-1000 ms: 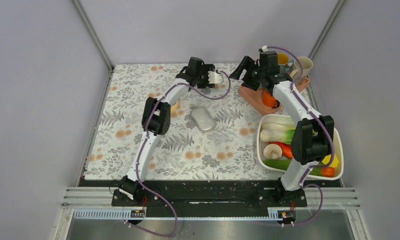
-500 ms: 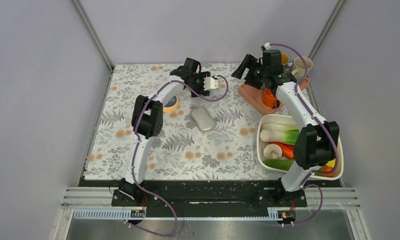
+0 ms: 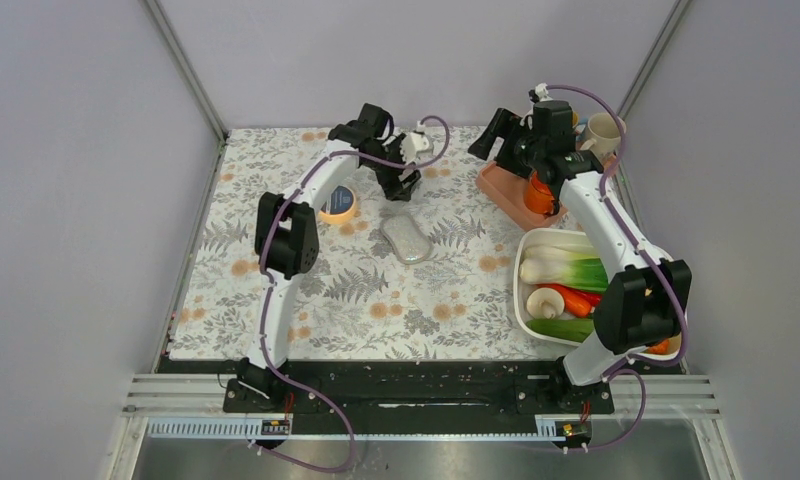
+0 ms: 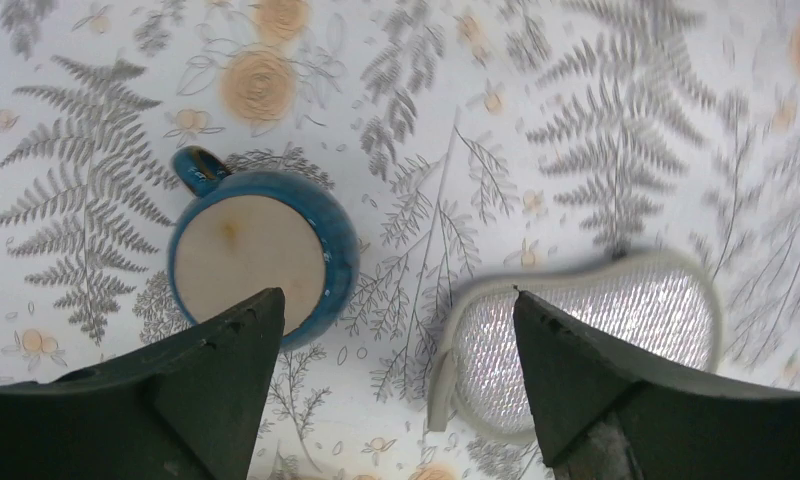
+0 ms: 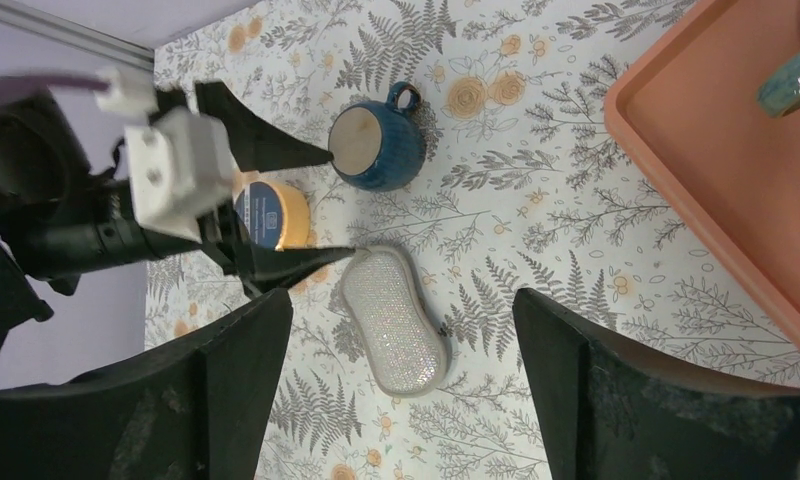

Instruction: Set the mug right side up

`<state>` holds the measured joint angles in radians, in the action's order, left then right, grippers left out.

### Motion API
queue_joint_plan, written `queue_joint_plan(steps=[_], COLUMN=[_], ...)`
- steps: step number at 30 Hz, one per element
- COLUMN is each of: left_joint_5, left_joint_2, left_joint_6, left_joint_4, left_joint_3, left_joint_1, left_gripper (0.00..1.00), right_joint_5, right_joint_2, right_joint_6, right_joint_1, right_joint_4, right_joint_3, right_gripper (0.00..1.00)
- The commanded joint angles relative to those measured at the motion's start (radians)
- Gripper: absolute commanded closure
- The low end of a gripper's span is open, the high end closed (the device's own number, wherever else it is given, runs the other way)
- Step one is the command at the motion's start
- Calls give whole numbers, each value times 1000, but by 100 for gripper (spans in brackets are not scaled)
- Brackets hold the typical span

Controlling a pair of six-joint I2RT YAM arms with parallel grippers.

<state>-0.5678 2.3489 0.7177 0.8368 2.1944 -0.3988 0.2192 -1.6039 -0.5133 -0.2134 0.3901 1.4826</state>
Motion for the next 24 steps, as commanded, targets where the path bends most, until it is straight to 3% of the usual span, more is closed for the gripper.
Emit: queue_joint_plan(steps=[1, 7, 14, 18, 24], left_joint_5=[116, 370, 492, 467, 358], left_joint_2=[-38, 125, 196, 199, 72], left_joint_6=[-551, -748, -626, -608, -498], left_joint_4=[-234, -249, -262, -227, -178], left_joint_3=[46, 186, 223, 217, 46], left_joint_1=[-1, -10, -36, -35, -35], left_gripper=[12, 12, 8, 14, 32], right_joint_5=[-35, -39, -57, -64, -78], right_joint_2=[59, 78, 95, 101, 118], right_joint_6=[29, 39, 63, 68, 84], right_joint_1=[6, 15, 19, 18, 21], right_joint_4=[-12, -12, 6, 16, 18], right_joint_3=[-34, -61, -69, -68, -82], right_gripper=[9, 9, 9, 9, 9])
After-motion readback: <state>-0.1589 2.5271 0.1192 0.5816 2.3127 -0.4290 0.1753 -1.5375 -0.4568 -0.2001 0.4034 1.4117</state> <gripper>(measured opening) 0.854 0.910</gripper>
